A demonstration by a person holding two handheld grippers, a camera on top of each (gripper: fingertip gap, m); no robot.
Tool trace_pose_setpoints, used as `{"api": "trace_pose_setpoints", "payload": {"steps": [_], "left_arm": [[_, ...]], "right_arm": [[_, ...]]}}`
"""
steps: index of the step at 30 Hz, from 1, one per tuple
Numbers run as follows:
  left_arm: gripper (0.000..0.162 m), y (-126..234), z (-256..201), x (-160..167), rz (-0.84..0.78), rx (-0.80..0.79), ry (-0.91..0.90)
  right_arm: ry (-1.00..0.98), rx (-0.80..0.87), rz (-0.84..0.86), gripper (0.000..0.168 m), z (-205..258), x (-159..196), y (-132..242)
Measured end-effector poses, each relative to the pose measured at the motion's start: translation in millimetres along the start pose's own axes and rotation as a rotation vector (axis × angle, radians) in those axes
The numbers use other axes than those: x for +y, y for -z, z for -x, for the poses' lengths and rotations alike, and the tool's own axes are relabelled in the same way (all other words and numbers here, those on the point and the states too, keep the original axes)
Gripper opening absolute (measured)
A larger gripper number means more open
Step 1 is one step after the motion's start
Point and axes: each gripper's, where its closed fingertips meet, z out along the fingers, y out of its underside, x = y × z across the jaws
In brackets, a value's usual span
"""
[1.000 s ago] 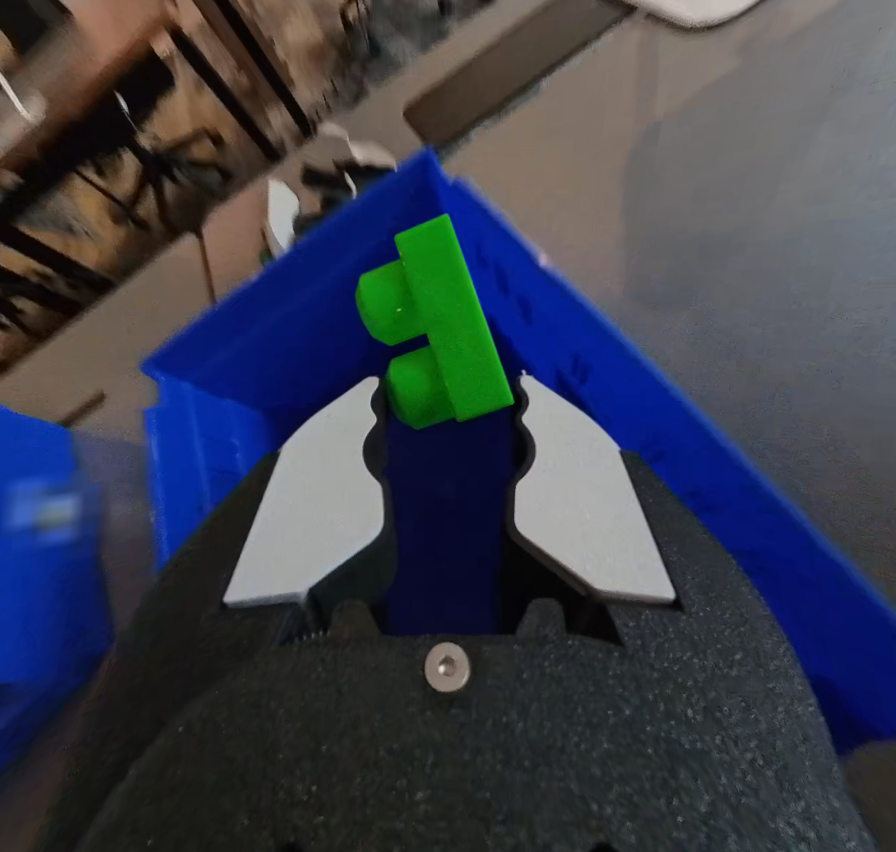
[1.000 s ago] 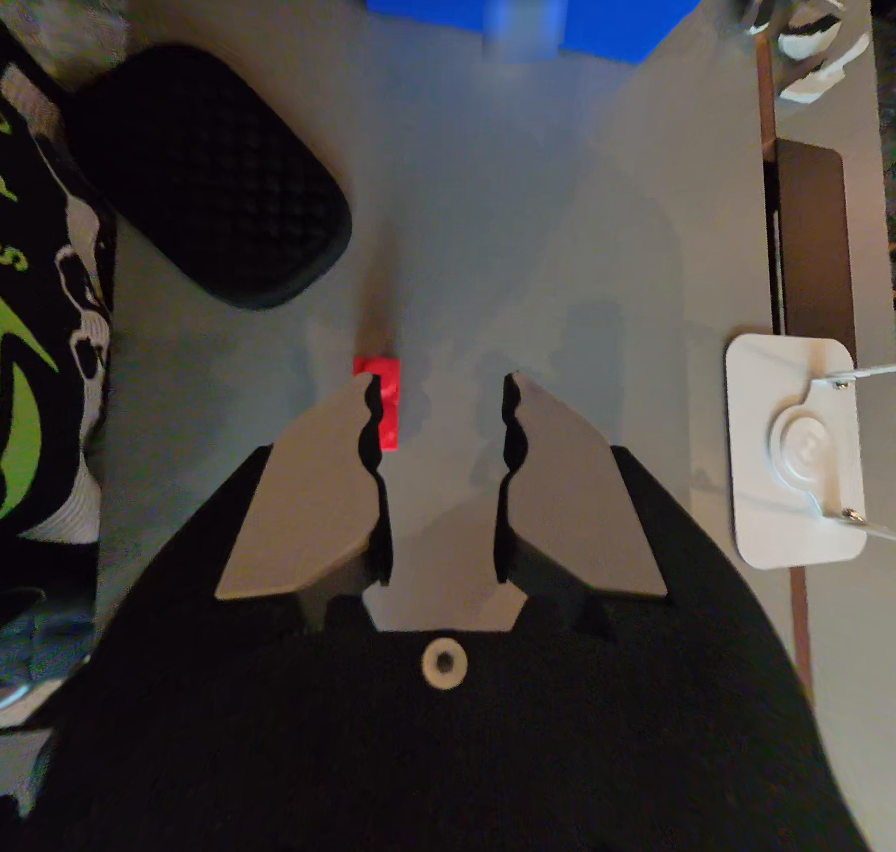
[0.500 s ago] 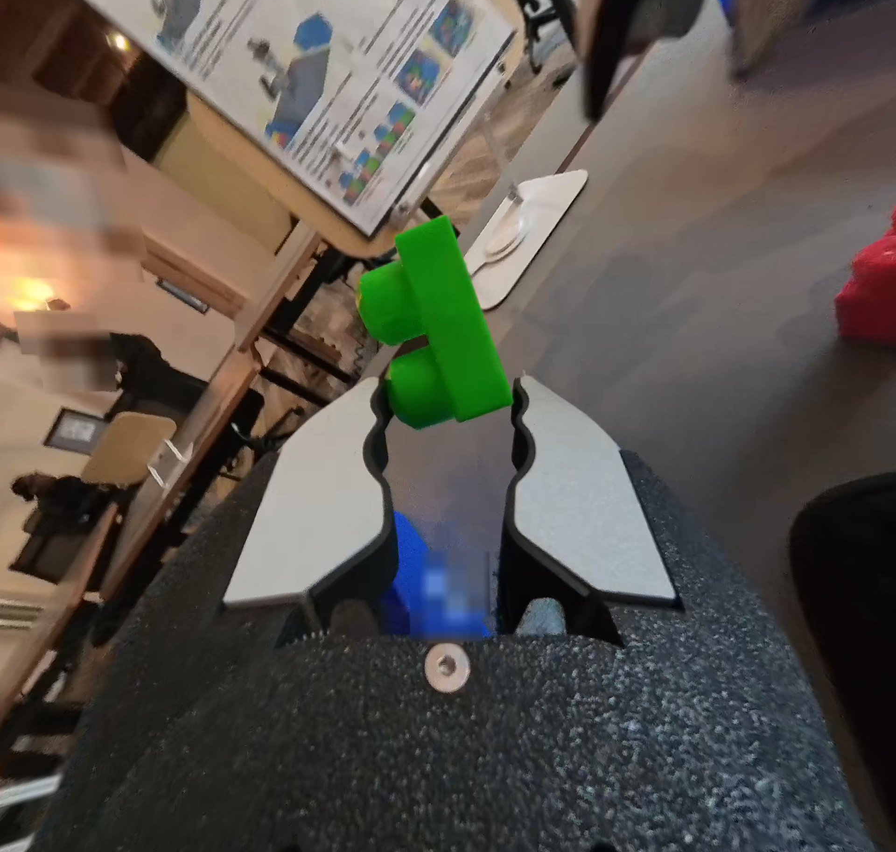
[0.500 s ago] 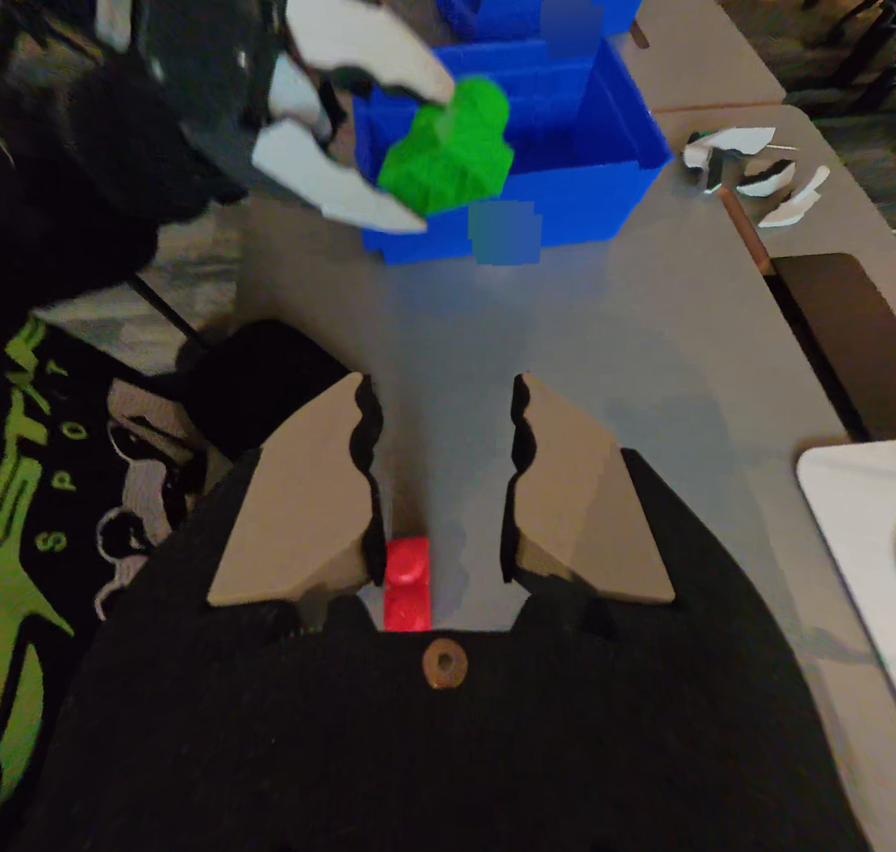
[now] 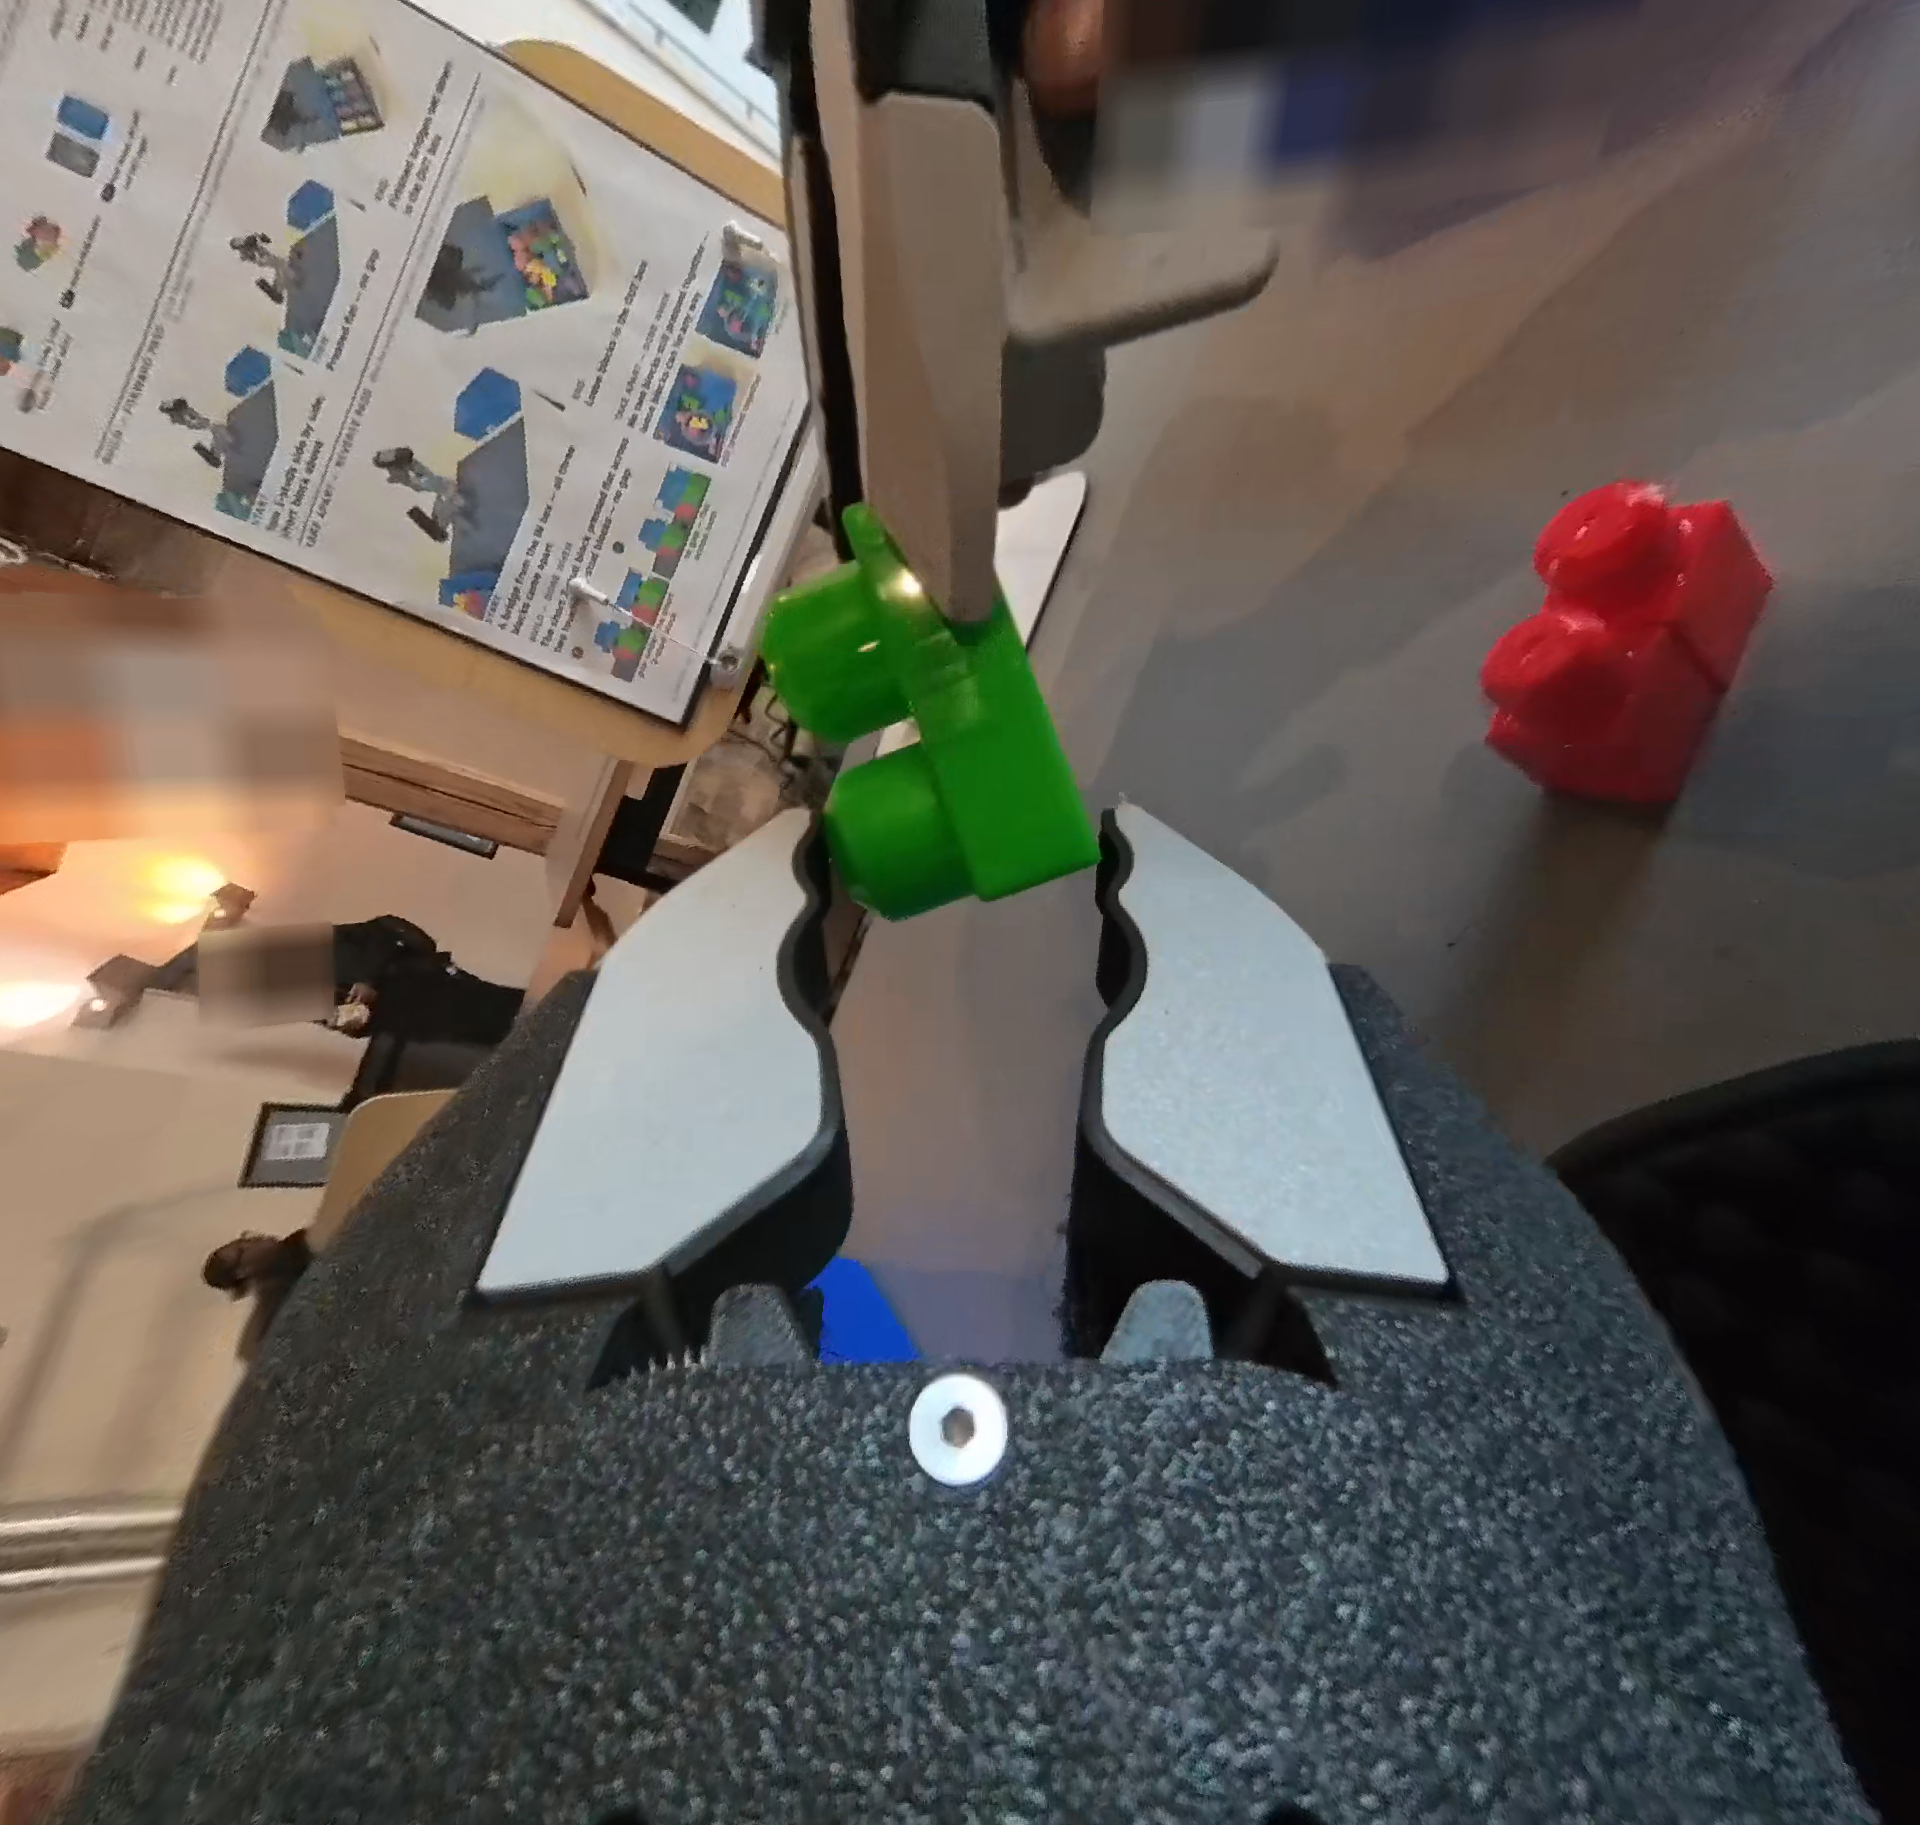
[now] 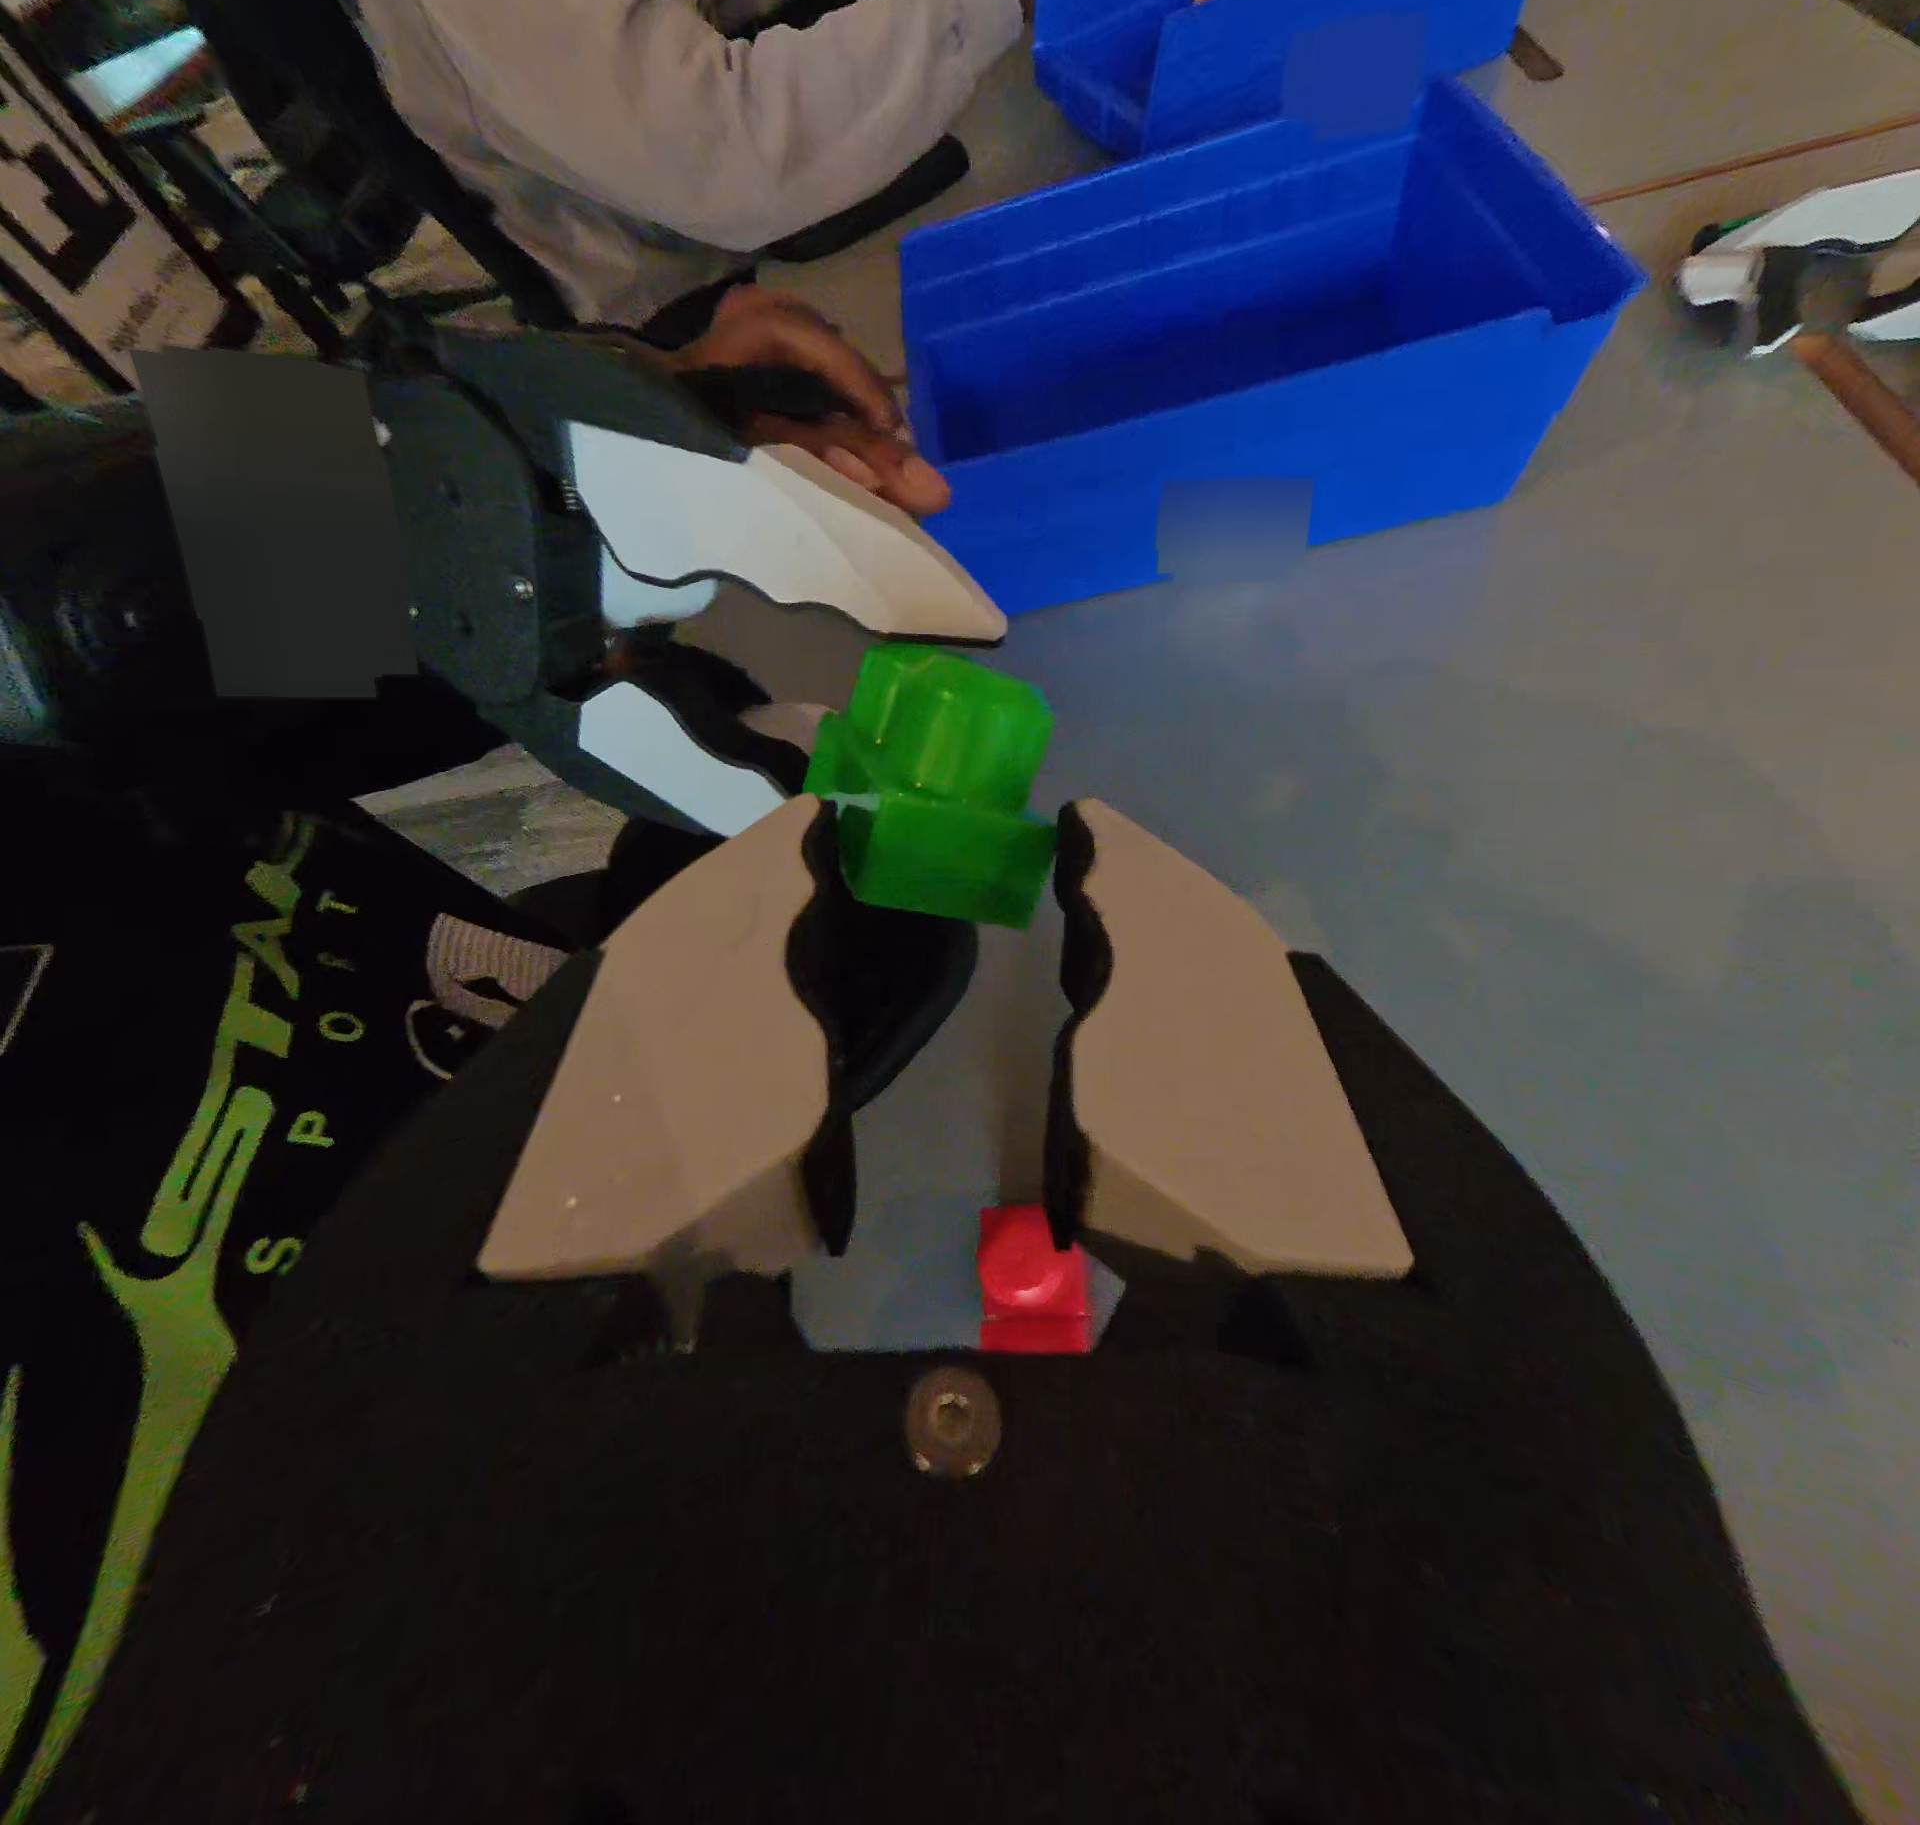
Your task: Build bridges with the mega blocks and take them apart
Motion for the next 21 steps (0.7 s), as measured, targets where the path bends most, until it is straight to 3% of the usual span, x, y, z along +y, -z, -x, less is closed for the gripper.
{"api": "trace_pose_setpoints", "payload": {"steps": [5, 10, 14, 19, 21], "left_arm": [[0.06, 5.7, -3.7, -23.1, -0.102, 0.072, 0.195], [0.066, 21.5, 2.9, -54.4, -0.329, 0.234, 0.644], [0.059, 31.6, 12.3, -70.0, -0.501, 0.346, 0.927], [0.053, 33.1, -0.2, -78.2, -0.572, 0.471, 1.016], [0.039, 31.6, -7.8, -78.2, -0.559, 0.502, 1.0]], "right_arm": [[0.075, -0.019, -0.115, 0.039, 6.5, -5.5, 18.4], [0.245, -0.022, -0.319, 0.038, 21.2, -19.1, 43.4], [0.366, -0.037, -0.431, 0.038, 37.1, -21.1, 55.7], [0.408, -0.062, -0.442, 0.038, 48.8, -14.6, 57.6], [0.421, -0.065, -0.423, 0.038, 51.0, -11.0, 56.4]]}}
